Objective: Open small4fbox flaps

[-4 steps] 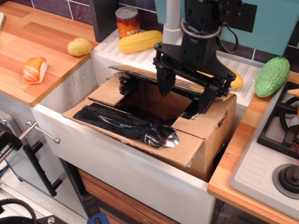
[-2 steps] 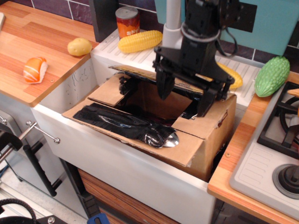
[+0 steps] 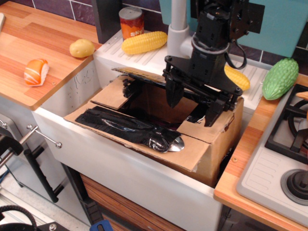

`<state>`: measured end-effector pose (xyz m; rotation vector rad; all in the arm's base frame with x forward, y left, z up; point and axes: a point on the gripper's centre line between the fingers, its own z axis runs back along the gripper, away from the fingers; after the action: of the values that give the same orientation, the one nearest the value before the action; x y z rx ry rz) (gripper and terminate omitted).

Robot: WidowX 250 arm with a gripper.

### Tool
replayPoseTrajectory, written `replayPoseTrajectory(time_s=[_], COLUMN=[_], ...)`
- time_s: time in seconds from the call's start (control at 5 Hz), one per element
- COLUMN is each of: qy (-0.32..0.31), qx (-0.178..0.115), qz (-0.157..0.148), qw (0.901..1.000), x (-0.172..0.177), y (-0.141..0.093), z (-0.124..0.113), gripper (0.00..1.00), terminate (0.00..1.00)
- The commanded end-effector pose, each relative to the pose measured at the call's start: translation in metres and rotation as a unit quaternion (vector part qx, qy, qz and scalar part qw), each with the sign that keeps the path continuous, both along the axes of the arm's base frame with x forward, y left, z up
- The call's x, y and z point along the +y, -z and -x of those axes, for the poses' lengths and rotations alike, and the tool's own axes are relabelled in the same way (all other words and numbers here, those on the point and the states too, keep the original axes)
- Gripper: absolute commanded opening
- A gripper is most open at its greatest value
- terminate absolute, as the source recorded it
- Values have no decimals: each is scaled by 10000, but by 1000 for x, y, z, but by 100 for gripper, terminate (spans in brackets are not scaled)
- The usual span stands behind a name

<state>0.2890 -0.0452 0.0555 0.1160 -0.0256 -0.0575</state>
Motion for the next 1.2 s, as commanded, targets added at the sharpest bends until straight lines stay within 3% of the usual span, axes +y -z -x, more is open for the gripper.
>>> replayPoseTrajectory(time_s=[0.0, 0.4, 1.0], qy=[-17, -104, -21], qx=[-417, -498, -568], qz=[47, 137, -75], qw=[9991, 9986, 9984], x=[4, 7, 13], y=[-4, -14, -43], z=[-20, -37, -79], gripper=[100, 100, 100], terminate=[0, 0, 0])
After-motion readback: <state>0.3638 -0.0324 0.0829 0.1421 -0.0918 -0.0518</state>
